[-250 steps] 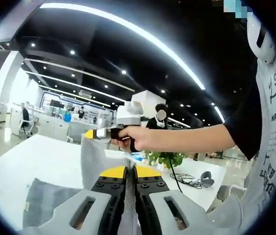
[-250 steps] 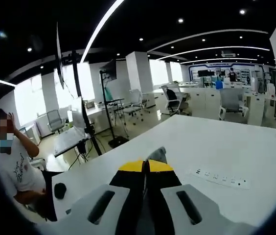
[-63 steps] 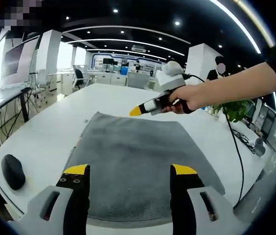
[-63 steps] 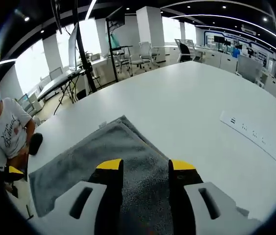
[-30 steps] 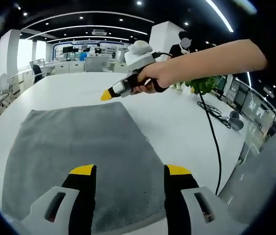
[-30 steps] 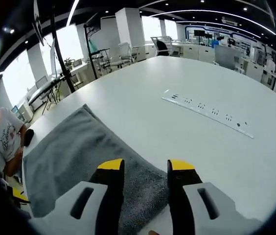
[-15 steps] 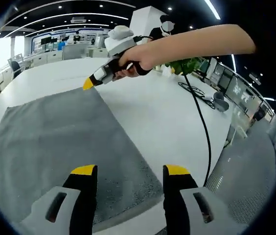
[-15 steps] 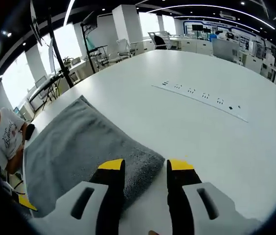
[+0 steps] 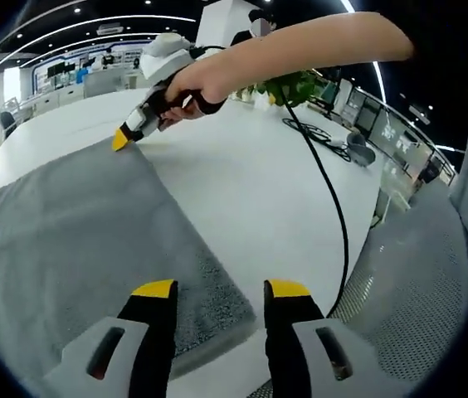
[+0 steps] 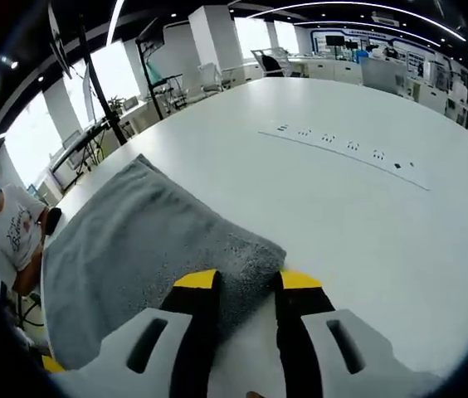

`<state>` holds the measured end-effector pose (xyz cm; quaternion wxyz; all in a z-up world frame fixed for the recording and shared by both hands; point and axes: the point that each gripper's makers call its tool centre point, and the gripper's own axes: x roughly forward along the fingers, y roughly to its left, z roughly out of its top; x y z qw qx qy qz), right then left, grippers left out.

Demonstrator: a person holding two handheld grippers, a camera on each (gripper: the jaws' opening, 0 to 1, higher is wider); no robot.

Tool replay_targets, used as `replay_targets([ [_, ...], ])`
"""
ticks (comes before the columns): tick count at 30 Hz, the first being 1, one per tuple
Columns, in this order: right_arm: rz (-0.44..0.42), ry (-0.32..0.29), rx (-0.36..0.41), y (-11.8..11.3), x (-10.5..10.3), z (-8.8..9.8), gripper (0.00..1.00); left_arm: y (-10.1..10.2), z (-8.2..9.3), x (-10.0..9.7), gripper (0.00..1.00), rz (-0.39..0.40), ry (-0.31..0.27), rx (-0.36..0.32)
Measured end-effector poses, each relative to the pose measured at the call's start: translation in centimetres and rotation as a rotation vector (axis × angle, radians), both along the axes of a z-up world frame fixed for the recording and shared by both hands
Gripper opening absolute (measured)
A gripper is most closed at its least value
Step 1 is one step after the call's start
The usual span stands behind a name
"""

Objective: Fold the towel on the table until its edges align and the towel forms a compact rectangular stack.

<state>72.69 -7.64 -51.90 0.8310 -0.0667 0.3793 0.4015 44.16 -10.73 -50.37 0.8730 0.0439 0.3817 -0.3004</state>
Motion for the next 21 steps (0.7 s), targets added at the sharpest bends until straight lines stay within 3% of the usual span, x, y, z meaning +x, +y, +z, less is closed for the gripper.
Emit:
replay_targets([
  [4,-0.005,-0.016,-0.004,-0.4,-0.6,0.7,0.21,0.0,-0.2,0.0,0.4,-0.004,-0.005,0.024],
  [8,-0.018,-0.023,0.002,-0.5,0.0,0.3,0.18,1.0,-0.3,-0.2,0.37,-0.007,-0.004,0.118],
  [11,-0.015,-0.026,0.0,-0.4,0.3,0.1,0.16,0.8,0.1,-0.5,0.34,-0.013,-0.016,0.13],
  [14,-0.014,-0.026,0.006,-0.3,-0.1,0.3,0.14,0.2,0.4,-0.8,0.24,-0.03,-0.022,0.128],
  [21,0.0,-0.045,0.001,-0.3,-0.6,0.4,0.08,-1.3,-0.7,-1.7,0.21,-0.092,0.015,0.134],
])
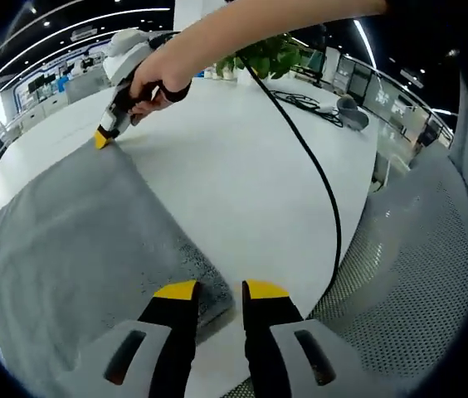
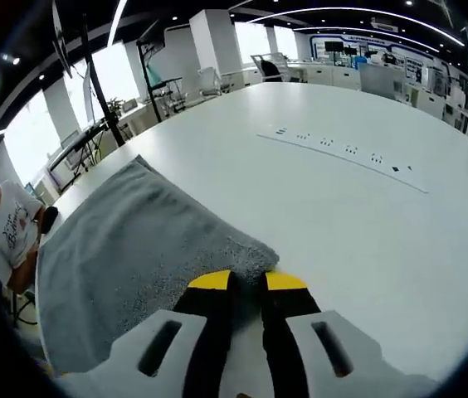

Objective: Fold the towel on the table until its edges align and the towel forms a compact rectangular stack.

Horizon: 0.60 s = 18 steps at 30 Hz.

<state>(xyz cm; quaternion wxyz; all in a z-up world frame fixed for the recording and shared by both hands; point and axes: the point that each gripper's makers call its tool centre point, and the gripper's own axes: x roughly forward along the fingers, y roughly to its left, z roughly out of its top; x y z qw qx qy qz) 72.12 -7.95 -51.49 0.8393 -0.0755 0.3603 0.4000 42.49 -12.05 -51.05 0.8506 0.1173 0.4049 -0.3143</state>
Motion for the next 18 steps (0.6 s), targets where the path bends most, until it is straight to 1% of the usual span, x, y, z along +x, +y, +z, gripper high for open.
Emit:
replay_targets([
  [1,0.003,-0.002,-0.001,0.03,0.19,-0.1,0.06,0.1,-0.24,0.06,0.21,0.002,0.003,0.009],
  [4,0.012,-0.023,-0.018,-0.01,0.3,-0.07,0.03,0.44,-0.8,0.19,0.17,0.003,0.004,0.025],
  [7,0.014,-0.031,-0.019,-0.02,0.24,-0.03,0.03,0.58,-0.61,0.28,0.15,-0.012,0.005,0.047],
  [9,0.014,-0.033,-0.017,-0.02,0.22,0.08,0.02,0.59,-0.63,0.29,0.14,-0.014,0.006,0.047],
  [11,0.012,-0.031,-0.011,-0.05,0.3,-0.06,0.02,0.82,-0.67,0.33,0.09,0.0,0.013,0.034],
  [12,0.011,-0.031,-0.009,-0.14,0.26,-0.07,0.02,0.91,-0.66,0.3,0.06,0.012,0.026,0.02],
  [13,0.013,-0.031,-0.007,-0.2,0.19,-0.05,0.02,0.92,-0.66,0.34,0.05,0.019,0.031,0.015],
  [18,0.004,-0.025,-0.001,-0.64,0.21,0.04,0.02,0.58,-0.76,0.4,0.05,-0.016,0.026,0.029],
])
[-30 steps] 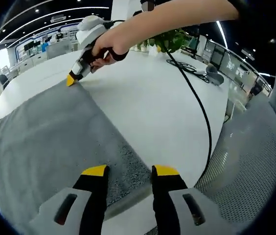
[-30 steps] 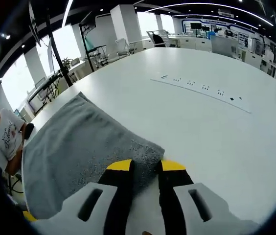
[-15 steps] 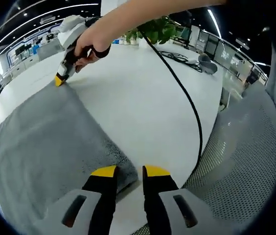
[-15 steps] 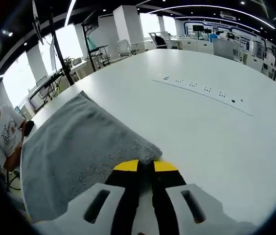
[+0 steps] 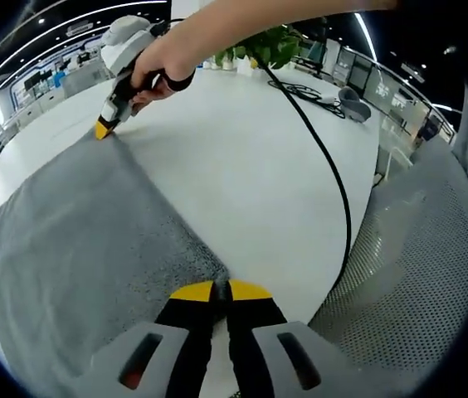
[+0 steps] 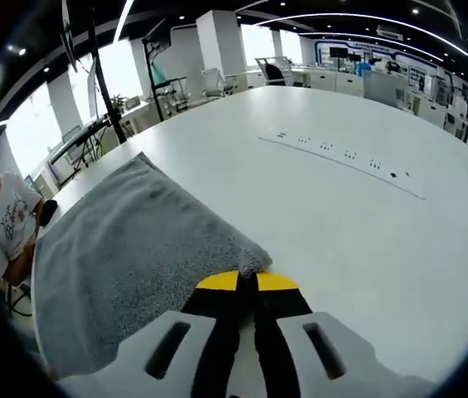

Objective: Fold the towel on the table until its edges align and the towel forms a compact rectangular stack.

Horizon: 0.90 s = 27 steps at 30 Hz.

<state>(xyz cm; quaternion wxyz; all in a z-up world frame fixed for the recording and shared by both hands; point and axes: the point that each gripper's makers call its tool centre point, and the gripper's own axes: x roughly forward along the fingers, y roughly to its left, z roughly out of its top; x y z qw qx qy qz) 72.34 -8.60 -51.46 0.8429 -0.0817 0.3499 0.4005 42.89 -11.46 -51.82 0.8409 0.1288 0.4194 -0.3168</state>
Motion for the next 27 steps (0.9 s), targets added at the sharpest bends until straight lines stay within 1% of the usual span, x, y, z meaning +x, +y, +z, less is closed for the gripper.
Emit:
replay_targets([
  [1,0.0,0.0,0.0,-0.1,0.1,0.0,0.02,0.0,0.0,0.0,0.05,-0.003,0.001,0.0],
  [3,-0.004,0.003,0.002,-0.5,1.0,0.0,0.02,-0.3,0.0,0.1,0.04,-0.019,0.003,0.005],
  [5,-0.012,0.005,0.002,-1.1,0.4,-0.1,0.02,-0.9,0.1,0.2,0.04,-0.048,0.002,0.013],
  [7,-0.019,0.006,0.003,-1.5,0.6,-0.2,0.02,-1.4,0.0,0.2,0.04,-0.084,-0.001,0.028],
  [9,-0.021,0.006,0.002,-2.2,0.3,0.0,0.02,-2.0,0.0,0.3,0.04,-0.12,0.001,0.034],
  [11,-0.041,0.018,0.009,-2.8,0.8,-0.4,0.02,-2.5,0.0,0.4,0.04,-0.122,0.007,0.027],
  [13,-0.035,0.014,0.0,-3.4,0.3,0.0,0.02,-3.0,0.0,0.4,0.04,-0.133,0.02,0.025],
  [16,-0.038,0.012,-0.003,-4.3,0.4,0.0,0.02,-3.8,0.2,0.3,0.04,-0.123,0.034,0.021],
  [19,-0.05,0.016,-0.004,-5.4,0.2,0.1,0.02,-5.0,0.3,0.1,0.04,-0.14,0.026,0.021],
  [22,-0.058,0.015,-0.018,-7.0,0.0,0.2,0.02,-6.1,0.3,0.0,0.04,-0.167,0.022,0.024],
  [27,-0.076,0.014,-0.042,-9.4,0.2,0.3,0.02,-8.4,0.5,-0.1,0.04,-0.197,0.014,-0.002],
])
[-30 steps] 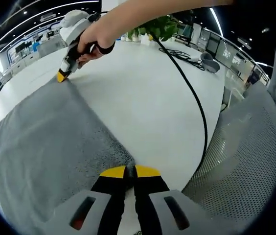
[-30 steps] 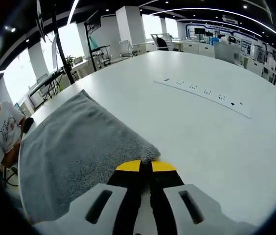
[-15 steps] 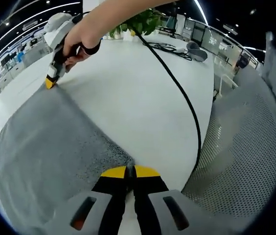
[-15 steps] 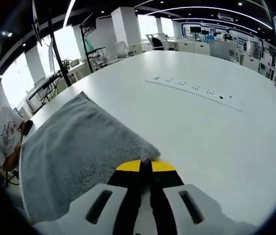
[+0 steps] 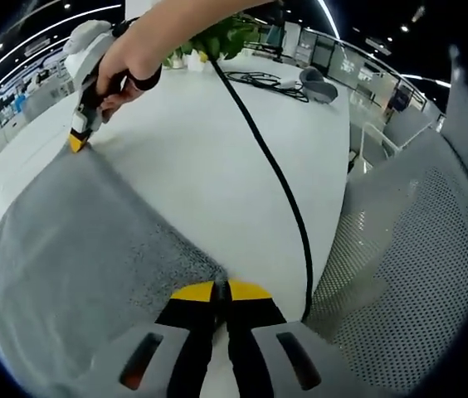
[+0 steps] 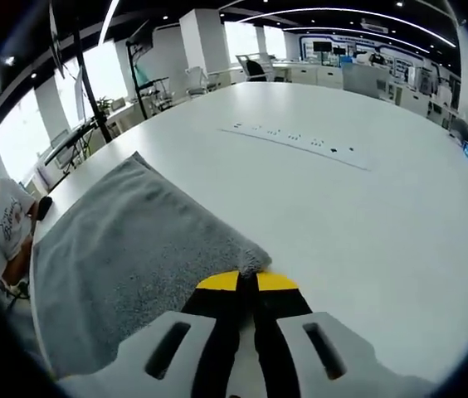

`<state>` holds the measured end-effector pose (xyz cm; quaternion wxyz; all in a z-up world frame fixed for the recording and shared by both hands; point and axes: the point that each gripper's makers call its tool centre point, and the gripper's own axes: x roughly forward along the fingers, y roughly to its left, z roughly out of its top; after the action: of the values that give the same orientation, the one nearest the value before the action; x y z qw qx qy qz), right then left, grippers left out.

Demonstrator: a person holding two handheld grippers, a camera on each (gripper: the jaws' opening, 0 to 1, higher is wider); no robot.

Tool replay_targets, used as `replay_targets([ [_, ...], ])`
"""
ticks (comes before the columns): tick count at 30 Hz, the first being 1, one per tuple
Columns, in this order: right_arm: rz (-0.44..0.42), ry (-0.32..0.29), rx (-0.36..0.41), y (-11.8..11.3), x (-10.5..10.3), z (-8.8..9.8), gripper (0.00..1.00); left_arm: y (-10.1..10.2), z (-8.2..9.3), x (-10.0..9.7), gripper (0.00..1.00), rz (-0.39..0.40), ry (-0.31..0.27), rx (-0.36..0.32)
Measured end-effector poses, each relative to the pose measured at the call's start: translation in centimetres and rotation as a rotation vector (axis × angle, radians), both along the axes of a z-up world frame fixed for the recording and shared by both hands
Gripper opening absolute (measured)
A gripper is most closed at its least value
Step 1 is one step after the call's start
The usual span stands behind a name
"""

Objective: Fold the towel on the table until its edges align and the towel forms a compact rectangular stack.

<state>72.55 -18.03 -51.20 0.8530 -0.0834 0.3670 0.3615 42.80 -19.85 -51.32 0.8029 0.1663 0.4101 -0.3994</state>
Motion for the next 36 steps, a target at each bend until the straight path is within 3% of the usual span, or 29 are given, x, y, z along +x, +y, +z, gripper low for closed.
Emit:
replay_targets([
  [14,-0.065,0.007,-0.027,-5.5,-0.9,0.1,0.02,-4.5,0.2,-0.4,0.04,-0.107,-0.018,-0.027],
  [28,-0.071,0.002,-0.044,-7.2,0.6,-0.4,0.02,-6.5,0.3,-0.1,0.04,-0.138,-0.026,-0.045],
  [36,-0.084,0.008,-0.044,-7.7,-0.3,0.0,0.02,-6.7,0.6,-0.1,0.04,-0.127,-0.024,-0.071],
])
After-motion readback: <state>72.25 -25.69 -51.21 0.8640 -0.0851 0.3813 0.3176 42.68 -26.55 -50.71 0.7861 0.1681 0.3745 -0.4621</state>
